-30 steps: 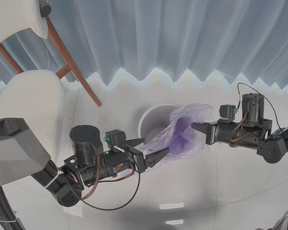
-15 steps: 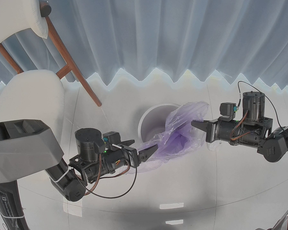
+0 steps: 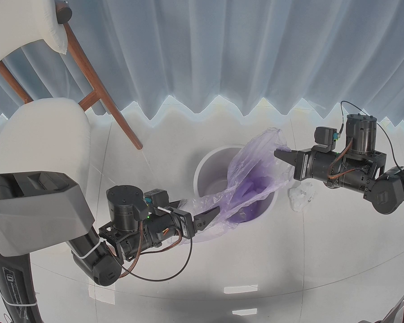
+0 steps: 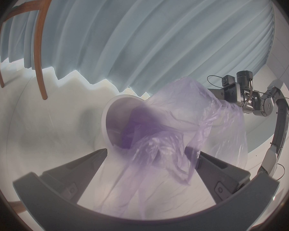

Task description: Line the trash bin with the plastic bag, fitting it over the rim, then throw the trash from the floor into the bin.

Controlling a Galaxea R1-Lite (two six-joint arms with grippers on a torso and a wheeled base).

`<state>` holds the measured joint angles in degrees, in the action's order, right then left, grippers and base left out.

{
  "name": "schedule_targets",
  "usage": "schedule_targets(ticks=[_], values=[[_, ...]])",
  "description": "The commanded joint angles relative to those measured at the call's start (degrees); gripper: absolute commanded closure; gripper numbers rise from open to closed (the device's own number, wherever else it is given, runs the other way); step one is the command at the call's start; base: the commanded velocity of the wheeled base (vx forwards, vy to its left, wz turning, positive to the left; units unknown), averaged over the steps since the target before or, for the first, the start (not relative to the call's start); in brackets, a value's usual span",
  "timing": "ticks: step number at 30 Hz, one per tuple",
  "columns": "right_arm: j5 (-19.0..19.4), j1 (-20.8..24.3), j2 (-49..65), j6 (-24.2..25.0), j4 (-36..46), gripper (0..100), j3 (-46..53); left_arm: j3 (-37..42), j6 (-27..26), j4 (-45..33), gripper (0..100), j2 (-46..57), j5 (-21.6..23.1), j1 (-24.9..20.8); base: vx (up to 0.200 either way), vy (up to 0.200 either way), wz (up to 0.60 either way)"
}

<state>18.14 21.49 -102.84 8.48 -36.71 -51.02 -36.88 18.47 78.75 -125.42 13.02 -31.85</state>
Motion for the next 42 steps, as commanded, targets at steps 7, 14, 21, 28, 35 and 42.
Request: schedule_targets(ticks=[7, 14, 21, 28, 35, 42], values=[[1.4, -2.8, -0.2, 0.0, 0.0, 100, -1.4, 0.9, -0.1, 0.3, 0, -0.1, -0.5, 0.5, 0.000, 0.000, 0.00], [2.6, -3.7, -0.1, 0.0, -0.2, 100, -1.4, -4.1, 0.4, -0.7, 100, -0.2, -0.4, 0.5, 0.000, 0.000, 0.00], [7.1, -8.7, -2.7, 0.5, -0.5, 100, -4.8, -14.0, 9.8, -9.3, 100, 1.1, -0.5, -1.3, 0.000, 0.000, 0.00], [13.9, -14.9, -6.5, 2.2, 0.4, 100, -10.2, -24.6, 13.3, -30.3, 100, 6.4, -1.2, -0.8, 0.000, 0.000, 0.00], [14.7, -15.3, -8.5, 3.6, 9.7, 100, -16.2, -36.4, 12.7, -33.5, 100, 2.0, -5.0, 0.7, 0.000, 0.000, 0.00], [14.6, -13.7, -7.8, 3.3, 11.0, 100, -13.7, -37.6, 4.2, -43.1, 100, 4.9, -4.9, 1.4, 0.000, 0.000, 0.00]])
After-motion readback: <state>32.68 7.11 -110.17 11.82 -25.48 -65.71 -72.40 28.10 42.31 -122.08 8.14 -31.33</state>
